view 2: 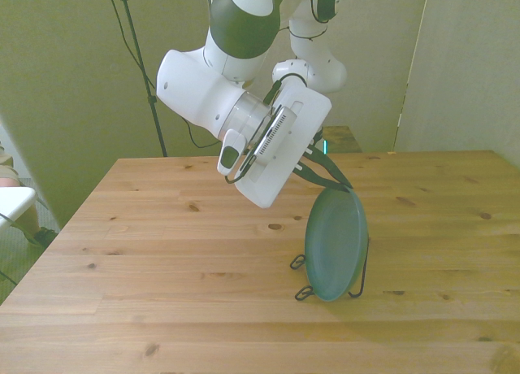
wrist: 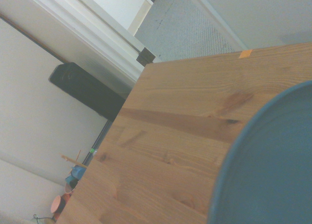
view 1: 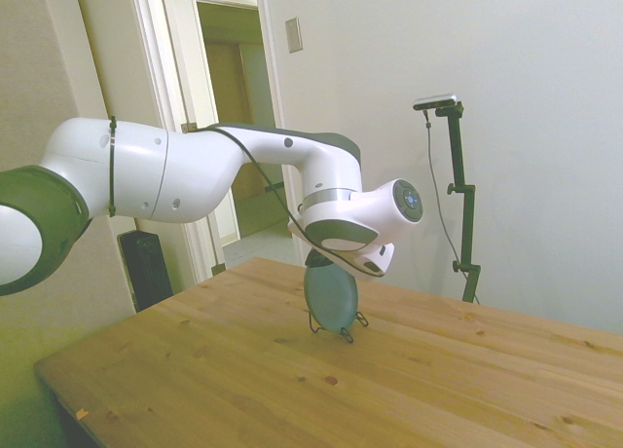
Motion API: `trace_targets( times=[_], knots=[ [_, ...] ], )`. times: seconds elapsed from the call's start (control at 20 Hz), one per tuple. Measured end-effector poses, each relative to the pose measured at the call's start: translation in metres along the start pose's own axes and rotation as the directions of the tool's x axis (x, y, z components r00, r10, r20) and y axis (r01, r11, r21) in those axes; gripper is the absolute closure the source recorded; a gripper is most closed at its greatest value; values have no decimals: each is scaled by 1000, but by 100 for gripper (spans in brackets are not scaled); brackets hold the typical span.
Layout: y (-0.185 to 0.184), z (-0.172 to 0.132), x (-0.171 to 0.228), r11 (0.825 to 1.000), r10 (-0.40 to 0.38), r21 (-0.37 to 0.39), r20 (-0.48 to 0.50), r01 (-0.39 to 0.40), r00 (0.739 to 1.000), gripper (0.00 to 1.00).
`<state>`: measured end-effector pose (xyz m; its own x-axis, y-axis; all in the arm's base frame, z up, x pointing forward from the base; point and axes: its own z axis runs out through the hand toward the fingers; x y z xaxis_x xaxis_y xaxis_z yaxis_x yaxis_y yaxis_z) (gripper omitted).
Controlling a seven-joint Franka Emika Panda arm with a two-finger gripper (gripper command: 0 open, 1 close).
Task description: Load the plate
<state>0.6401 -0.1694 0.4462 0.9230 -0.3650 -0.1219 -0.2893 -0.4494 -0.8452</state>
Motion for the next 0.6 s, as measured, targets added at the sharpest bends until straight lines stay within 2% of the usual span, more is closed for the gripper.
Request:
trace_targets(
  times=[0.35,0.6],
  knots=[
    [-12,-8,-4,1000,-21,2,-15,21,1000,0],
    [-59,-55,-45,995,-95,-17,-80,94,992,0]
  ],
)
